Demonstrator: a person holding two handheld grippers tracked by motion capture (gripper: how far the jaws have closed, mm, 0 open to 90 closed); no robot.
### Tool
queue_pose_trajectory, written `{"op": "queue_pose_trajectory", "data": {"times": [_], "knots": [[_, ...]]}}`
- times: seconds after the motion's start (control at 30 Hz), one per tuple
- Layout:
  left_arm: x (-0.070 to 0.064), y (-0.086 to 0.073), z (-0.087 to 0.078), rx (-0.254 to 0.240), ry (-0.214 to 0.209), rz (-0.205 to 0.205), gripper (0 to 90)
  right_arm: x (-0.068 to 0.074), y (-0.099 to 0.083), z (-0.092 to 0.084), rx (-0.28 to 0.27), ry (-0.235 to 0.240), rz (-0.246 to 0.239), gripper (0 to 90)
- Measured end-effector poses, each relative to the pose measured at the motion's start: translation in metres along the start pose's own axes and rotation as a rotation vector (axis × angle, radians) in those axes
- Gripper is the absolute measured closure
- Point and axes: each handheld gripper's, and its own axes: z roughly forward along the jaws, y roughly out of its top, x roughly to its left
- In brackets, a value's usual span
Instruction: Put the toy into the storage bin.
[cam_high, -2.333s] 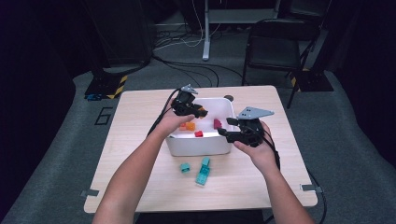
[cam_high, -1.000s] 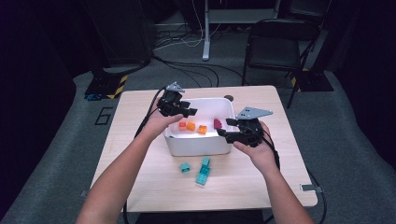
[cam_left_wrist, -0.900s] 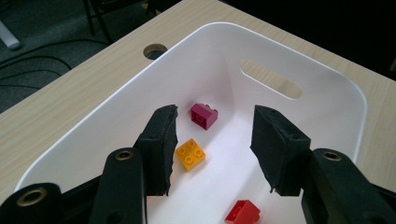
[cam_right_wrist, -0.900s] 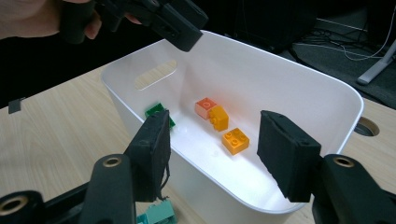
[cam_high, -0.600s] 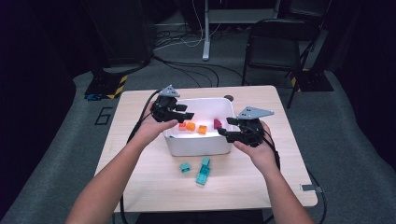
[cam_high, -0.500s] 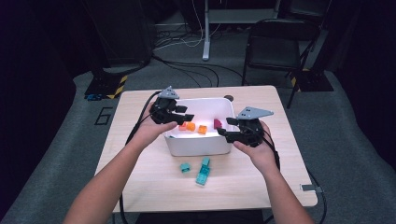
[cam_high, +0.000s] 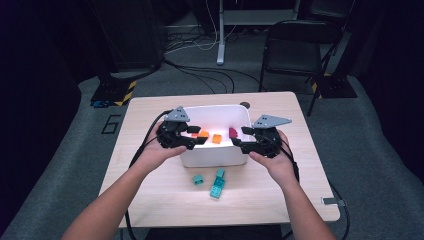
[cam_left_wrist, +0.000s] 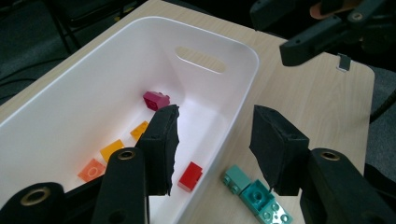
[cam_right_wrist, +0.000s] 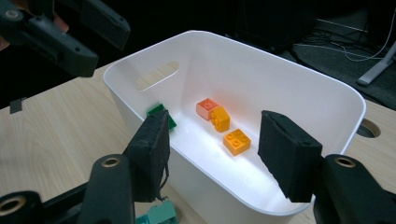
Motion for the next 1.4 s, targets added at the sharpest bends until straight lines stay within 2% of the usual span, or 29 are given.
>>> {"op": "queue_pose_trajectory", "data": {"times": [0.2, 0.37, 0.63, 0.97, 1.4], "knots": [[-0.009, -0.014, 0.002, 0.015, -0.021, 0.014, 51.1, 0.001, 0.000, 0.000, -0.002, 0.000, 0.000, 42.6], [-0.011, -0.031, 0.004, 0.015, -0.022, -0.009, 52.0, 0.000, 0.000, -0.001, -0.006, -0.003, 0.003, 42.6], [-0.013, -0.056, 0.010, 0.037, -0.033, -0.018, 52.7, 0.001, -0.001, 0.001, -0.001, -0.002, 0.000, 42.6], [-0.015, -0.083, 0.026, 0.065, -0.038, -0.027, 53.7, 0.000, -0.003, 0.004, 0.009, -0.001, 0.005, 42.6], [-0.013, -0.116, 0.050, 0.062, -0.041, -0.080, 54.5, 0.000, -0.003, 0.004, 0.008, -0.002, 0.006, 42.6]]}}
